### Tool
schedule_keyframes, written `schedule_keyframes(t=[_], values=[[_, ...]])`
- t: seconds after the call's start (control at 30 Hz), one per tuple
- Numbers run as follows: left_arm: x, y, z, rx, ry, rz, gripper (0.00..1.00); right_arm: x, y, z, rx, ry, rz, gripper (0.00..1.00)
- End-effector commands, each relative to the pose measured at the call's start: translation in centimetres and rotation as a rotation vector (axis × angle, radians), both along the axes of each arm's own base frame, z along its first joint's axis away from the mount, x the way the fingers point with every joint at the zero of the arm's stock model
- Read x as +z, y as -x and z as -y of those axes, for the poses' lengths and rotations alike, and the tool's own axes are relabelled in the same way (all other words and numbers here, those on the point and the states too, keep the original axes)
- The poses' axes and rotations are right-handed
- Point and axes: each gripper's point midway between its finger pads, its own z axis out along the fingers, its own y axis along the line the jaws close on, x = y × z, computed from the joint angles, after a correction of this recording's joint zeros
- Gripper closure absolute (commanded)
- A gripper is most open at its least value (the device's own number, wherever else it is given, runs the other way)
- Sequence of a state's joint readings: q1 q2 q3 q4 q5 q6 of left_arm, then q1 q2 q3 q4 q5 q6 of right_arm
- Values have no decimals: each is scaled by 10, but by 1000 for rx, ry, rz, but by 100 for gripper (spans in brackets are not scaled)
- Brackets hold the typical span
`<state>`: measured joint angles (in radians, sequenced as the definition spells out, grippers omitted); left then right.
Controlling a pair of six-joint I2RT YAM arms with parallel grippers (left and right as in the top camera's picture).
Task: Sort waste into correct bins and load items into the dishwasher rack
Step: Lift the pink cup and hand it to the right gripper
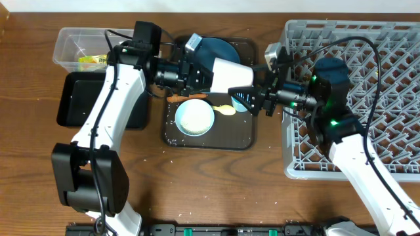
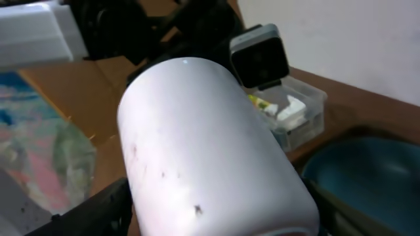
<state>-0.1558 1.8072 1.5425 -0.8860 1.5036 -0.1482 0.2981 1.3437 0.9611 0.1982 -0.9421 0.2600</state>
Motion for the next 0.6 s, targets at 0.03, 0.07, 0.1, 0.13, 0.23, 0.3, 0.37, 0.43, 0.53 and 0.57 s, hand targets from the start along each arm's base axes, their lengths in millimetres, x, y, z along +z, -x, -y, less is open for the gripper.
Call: schedule_keyframes(t=[0.03,0.07,0.1,0.13,0.23,0.3,0.37,0.43,0.53,0.57], values=[[8,2,0,-13,31,29,94,15,7,-8,70,-30,70,27],[8,2,0,-13,31,28,94,17,8,-8,74,-34,81,28],[7,2,0,-13,31,27,94,19,9,-9,80,-37,91,28],[7,2,0,-13,31,26,94,20,10,-9,87,-40,98,29],[7,2,0,-13,31,26,94,21,13,-10,108,-42,97,33],[7,2,0,-13,31,26,90,20,16,-11,127,-44,95,39],[7,2,0,-12,31,26,79,20,17,-11,135,-45,93,46],[6,1,0,-9,22,28,72,20,17,-11,134,-45,95,57],[3,0,0,-4,6,29,66,21,16,-10,132,-46,98,66],[3,0,0,-4,6,29,66,21,15,-9,127,-46,98,66]])
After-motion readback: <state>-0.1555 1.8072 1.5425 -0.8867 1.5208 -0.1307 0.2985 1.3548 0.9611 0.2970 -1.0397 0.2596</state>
